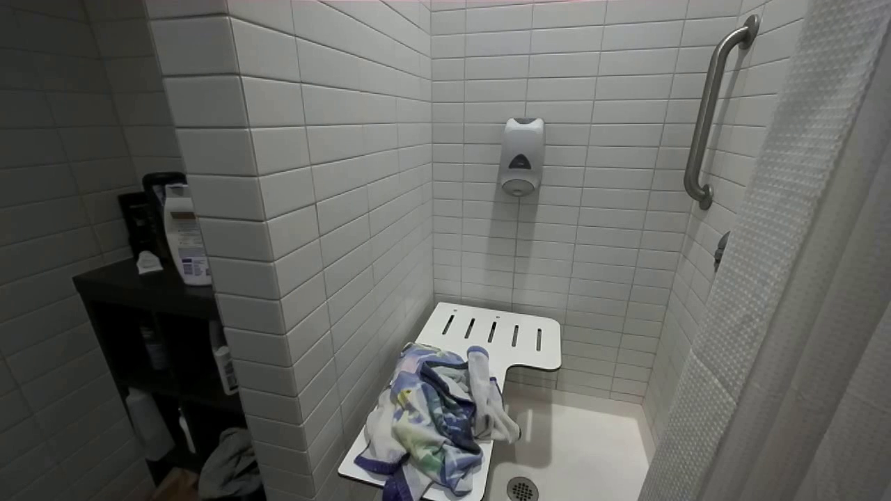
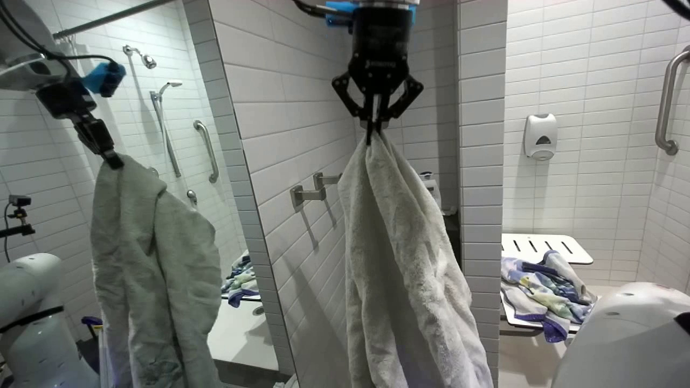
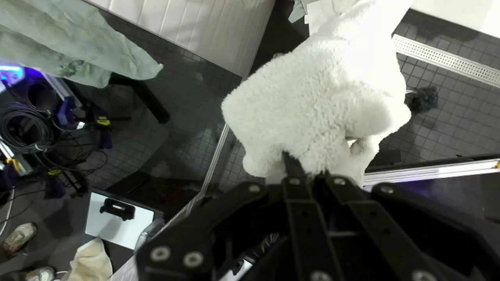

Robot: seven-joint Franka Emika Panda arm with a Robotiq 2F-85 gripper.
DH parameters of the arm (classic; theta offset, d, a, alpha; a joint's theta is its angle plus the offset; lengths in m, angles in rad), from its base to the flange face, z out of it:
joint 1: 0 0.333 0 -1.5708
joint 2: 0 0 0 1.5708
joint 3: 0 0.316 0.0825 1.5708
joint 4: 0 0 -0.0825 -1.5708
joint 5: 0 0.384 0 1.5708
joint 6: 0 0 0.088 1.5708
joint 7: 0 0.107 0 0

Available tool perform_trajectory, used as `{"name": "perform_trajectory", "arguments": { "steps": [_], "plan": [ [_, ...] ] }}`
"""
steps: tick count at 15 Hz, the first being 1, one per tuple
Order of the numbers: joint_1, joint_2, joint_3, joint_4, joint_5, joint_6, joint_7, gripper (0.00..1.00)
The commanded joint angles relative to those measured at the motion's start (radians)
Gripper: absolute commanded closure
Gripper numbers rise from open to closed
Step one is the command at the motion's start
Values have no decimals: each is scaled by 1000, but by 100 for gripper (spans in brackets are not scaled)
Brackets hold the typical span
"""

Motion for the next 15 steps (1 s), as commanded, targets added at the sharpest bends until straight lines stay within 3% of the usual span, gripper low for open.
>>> {"name": "perform_trajectory", "arguments": {
  "steps": [1,7,15],
  "plan": [
    [-1,-5,10,14,0,-8,0,93],
    [11,-2,25,16,-3,-25,-14,98],
    [66,89,213,162,-75,-121,-35,98]
  ]
}}
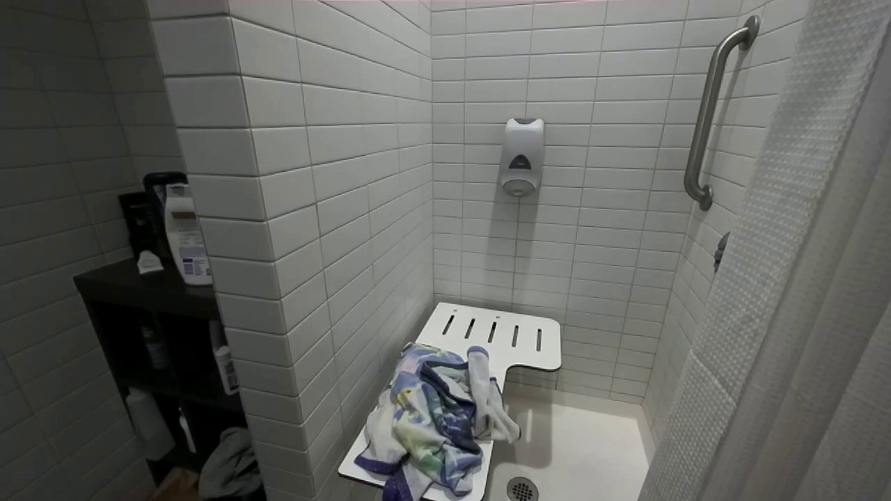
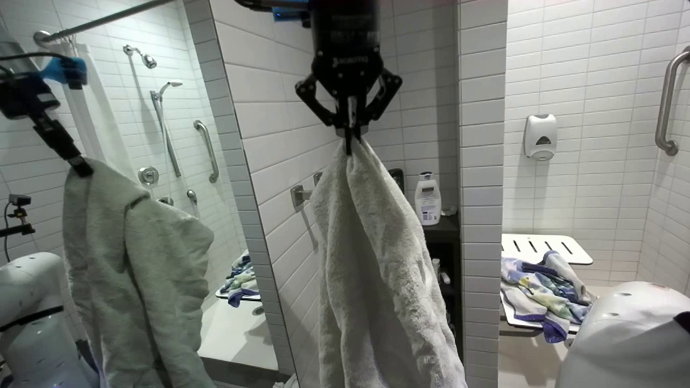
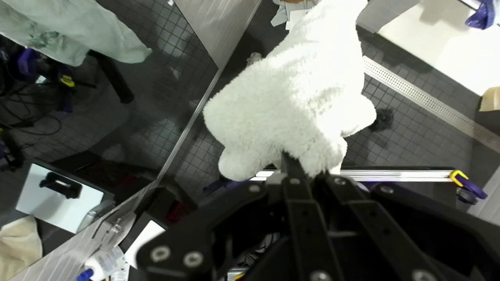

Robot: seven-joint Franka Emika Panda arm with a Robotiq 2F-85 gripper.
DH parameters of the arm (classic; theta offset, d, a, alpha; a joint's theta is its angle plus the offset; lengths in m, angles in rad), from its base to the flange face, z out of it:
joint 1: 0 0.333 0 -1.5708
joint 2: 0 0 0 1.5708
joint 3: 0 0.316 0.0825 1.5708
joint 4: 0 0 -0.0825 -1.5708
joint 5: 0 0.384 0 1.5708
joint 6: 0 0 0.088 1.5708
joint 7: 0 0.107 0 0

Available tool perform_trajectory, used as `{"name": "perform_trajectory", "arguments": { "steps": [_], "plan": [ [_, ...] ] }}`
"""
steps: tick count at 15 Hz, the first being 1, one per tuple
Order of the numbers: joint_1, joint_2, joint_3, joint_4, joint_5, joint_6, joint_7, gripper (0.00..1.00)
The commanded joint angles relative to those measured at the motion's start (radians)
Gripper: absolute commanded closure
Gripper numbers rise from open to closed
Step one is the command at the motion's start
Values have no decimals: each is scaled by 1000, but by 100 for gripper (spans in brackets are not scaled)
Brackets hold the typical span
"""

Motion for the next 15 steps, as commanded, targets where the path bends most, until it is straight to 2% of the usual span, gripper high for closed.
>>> {"name": "perform_trajectory", "arguments": {
  "steps": [1,8,9,10,12,15],
  "plan": [
    [36,81,73,117,-47,-23,-22,98],
    [135,126,135,196,-69,48,-195,98],
    [168,129,136,202,-75,58,-208,98],
    [283,158,110,214,-124,70,-166,98],
    [353,156,118,233,-170,96,-161,98],
    [504,158,126,243,-291,123,-153,98]
  ]
}}
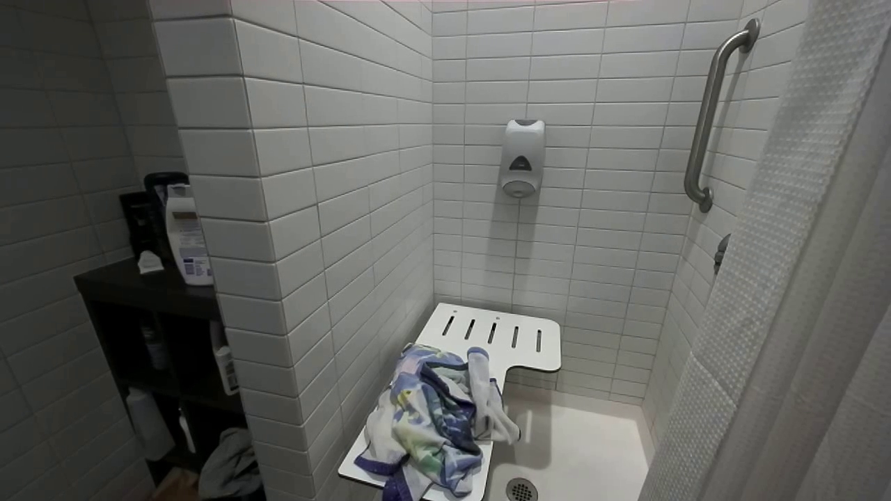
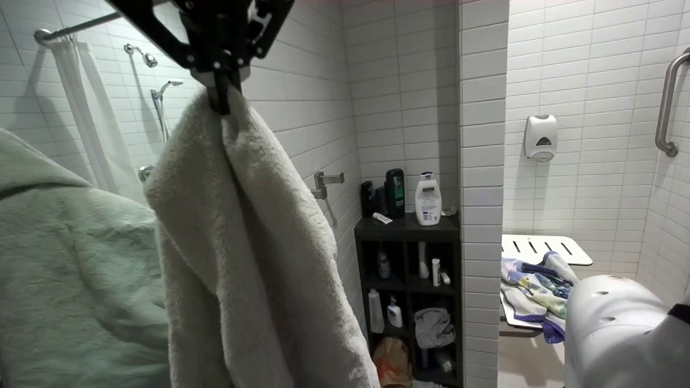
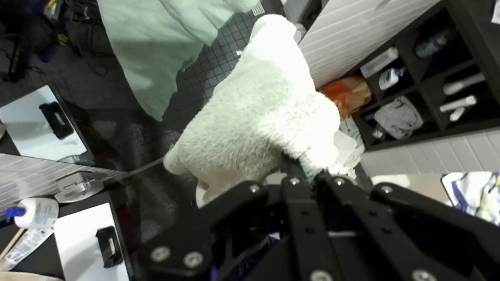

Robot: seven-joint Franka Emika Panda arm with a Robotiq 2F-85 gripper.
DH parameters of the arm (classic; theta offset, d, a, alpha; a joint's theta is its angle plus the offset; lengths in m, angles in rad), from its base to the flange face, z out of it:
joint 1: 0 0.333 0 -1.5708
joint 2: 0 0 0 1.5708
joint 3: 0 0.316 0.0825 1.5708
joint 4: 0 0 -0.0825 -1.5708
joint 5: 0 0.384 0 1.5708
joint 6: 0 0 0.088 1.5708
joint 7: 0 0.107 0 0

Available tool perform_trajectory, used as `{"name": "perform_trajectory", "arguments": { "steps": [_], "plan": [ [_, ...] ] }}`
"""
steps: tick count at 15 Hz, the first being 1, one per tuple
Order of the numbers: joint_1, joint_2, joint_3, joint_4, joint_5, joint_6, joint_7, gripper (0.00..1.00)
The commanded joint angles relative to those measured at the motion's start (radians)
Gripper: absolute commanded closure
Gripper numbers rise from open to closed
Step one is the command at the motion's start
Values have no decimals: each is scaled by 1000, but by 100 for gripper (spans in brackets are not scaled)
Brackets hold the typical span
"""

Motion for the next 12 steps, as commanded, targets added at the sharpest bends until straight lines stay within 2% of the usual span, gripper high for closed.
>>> {"name": "perform_trajectory", "arguments": {
  "steps": [1,3,5,6,10,11,12],
  "plan": [
    [170,23,2,42,-150,36,0,98],
    [238,17,10,13,-245,87,1,98],
    [237,-3,10,-39,-339,178,2,98],
    [231,2,21,-9,-261,95,2,93],
    [231,3,20,-44,-309,152,2,93],
    [231,3,20,-45,-309,153,2,98],
    [226,-15,19,-70,-294,157,8,98]
  ]
}}
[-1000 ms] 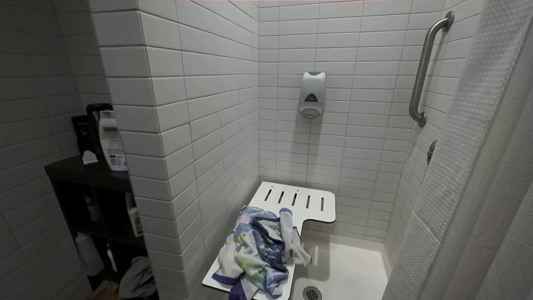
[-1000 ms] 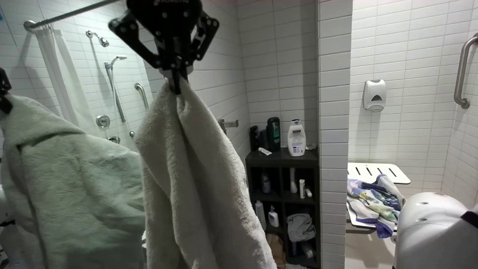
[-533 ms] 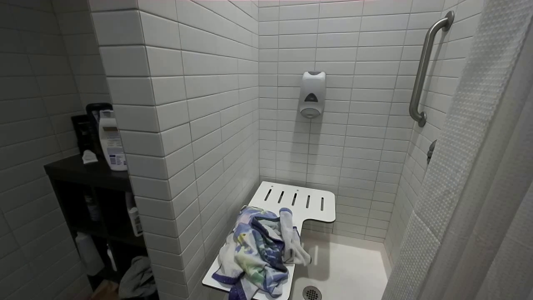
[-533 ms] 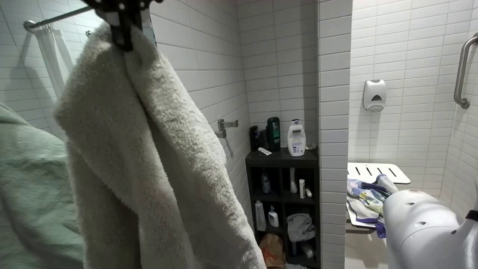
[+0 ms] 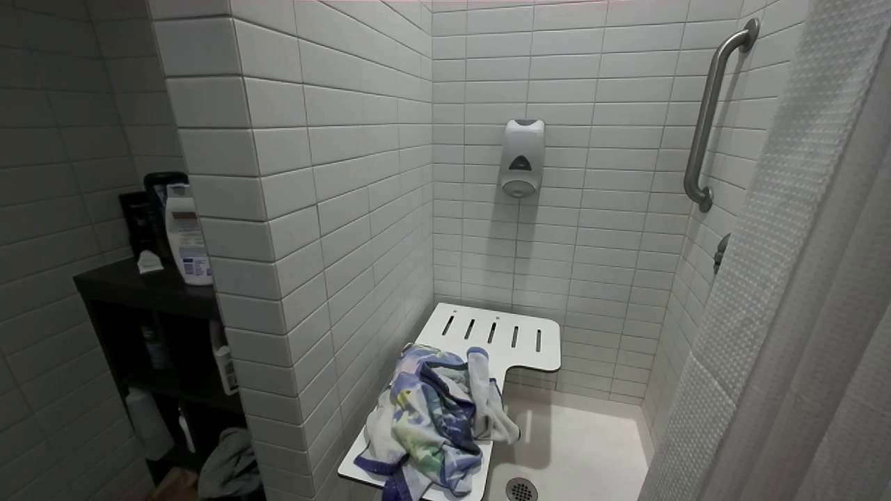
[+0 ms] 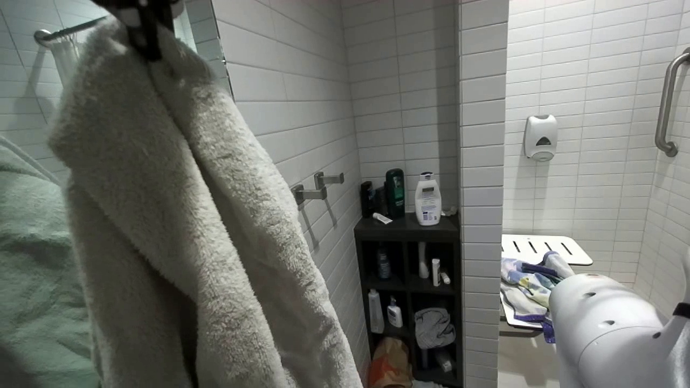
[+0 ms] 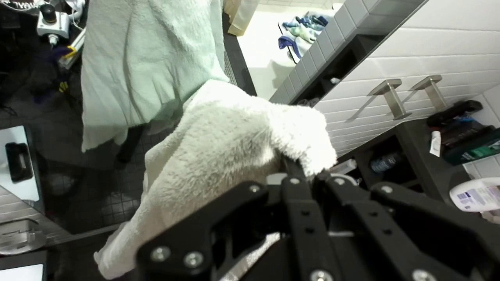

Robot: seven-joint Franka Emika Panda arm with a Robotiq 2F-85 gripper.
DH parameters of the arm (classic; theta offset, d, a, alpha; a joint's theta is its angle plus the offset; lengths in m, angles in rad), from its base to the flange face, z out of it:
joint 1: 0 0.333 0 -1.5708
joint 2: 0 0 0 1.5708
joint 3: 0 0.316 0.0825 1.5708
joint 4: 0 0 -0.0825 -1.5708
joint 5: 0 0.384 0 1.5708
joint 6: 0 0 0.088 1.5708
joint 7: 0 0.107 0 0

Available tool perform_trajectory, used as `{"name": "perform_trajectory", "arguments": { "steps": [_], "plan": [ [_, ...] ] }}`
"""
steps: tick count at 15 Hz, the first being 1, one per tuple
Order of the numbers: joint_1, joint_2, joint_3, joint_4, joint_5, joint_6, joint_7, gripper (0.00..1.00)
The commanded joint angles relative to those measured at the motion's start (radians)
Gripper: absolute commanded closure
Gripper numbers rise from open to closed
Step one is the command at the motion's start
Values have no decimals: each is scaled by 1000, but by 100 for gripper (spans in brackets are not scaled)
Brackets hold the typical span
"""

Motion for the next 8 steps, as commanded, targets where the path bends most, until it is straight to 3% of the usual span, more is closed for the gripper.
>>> {"name": "perform_trajectory", "arguments": {
  "steps": [1,8],
  "plan": [
    [-9,-20,0,-33,15,18,2,98],
    [81,85,-10,5,-105,101,-1,98]
  ]
}}
